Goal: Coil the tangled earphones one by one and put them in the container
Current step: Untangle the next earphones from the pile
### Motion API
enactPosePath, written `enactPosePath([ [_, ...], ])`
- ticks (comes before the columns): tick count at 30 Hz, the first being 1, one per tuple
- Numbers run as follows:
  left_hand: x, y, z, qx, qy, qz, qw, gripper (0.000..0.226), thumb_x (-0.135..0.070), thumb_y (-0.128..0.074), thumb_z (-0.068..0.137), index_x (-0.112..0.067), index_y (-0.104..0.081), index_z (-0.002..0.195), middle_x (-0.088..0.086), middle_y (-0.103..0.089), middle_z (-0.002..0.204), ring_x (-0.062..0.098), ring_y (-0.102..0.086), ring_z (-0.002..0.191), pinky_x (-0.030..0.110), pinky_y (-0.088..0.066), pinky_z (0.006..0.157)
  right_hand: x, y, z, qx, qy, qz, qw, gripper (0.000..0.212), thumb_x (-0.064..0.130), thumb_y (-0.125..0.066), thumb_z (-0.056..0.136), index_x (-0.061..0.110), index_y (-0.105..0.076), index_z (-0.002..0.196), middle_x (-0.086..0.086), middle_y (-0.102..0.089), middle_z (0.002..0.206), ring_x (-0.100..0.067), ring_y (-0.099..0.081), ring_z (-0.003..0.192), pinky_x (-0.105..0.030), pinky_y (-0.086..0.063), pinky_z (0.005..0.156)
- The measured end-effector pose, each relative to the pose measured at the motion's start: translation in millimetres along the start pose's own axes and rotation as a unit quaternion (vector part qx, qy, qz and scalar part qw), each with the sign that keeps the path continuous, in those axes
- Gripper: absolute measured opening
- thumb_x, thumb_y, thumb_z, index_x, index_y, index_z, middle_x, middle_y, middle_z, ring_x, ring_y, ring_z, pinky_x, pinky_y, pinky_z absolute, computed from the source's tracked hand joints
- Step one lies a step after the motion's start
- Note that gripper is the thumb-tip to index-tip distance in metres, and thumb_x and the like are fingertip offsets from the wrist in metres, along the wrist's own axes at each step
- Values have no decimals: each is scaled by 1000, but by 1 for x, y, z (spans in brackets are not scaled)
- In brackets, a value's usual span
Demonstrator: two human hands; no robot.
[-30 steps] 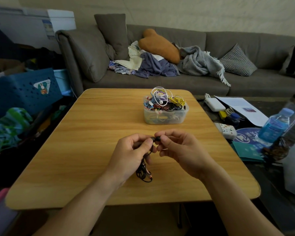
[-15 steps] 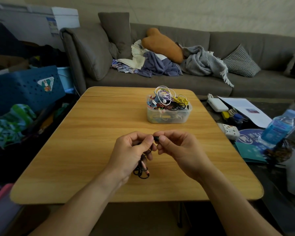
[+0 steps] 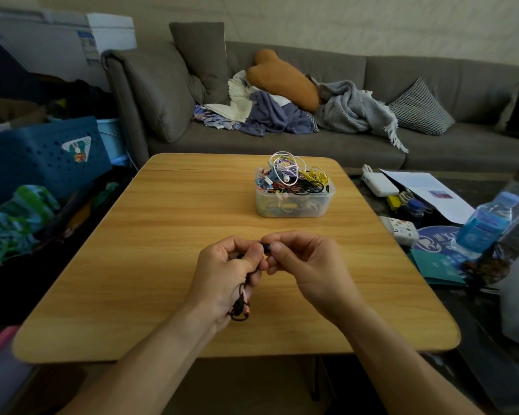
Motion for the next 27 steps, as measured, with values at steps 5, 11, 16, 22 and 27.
enactPosePath([
  [5, -3, -1, -1, 10, 18, -18, 1000, 10, -1, -57, 92, 2, -57, 83, 11, -57, 60, 12, -45, 40, 18, -30, 31, 0, 1, 0, 19, -37, 37, 998, 14, -1, -59, 92, -2, -70, 101, -15, -70, 77, -19, -64, 68, -26, -56, 68],
  [11, -4, -4, -1, -11, -61, 48, 997, 16, 1, -59, 91, -5, -60, 76, 6, -57, 53, 10, -45, 38, 18, -32, 31, -2, -3, -3, 30, -144, 225, 963, 22, 6, -63, 79, -2, -69, 99, -14, -66, 73, -17, -63, 65, -22, -57, 64],
  [16, 2, -3, 1, -52, -102, 77, 990, 15, 2, -58, 92, -2, -62, 79, 5, -60, 55, 11, -45, 41, 19, -35, 35, 1, -2, -3, -73, -37, -56, 995, 10, 4, -66, 91, 4, -67, 100, -14, -72, 80, -16, -67, 66, -25, -58, 66],
  [22, 7, -6, 3, -120, -193, 193, 954, 11, 1, -64, 88, -6, -66, 79, -2, -63, 56, 2, -53, 45, 15, -41, 46, 3, -11, -6, -93, 8, -154, 984, 13, 4, -63, 92, 13, -71, 95, -5, -74, 77, -14, -71, 69, -27, -60, 69],
  [27, 2, -4, 5, -114, -196, 229, 947, 12, -3, -63, 90, -6, -65, 79, -1, -62, 57, 4, -53, 45, 17, -41, 45, 11, -3, -5, -37, 18, -133, 990, 15, 5, -74, 85, 15, -77, 97, -2, -77, 79, -14, -72, 73, -25, -59, 71],
])
Point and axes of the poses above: each hand's wrist, its own z-axis towards the middle knuckle, its own y-axis out of the back of the hand, x = y × z, the point moved 2 cm from there along z, towards the middle knuckle
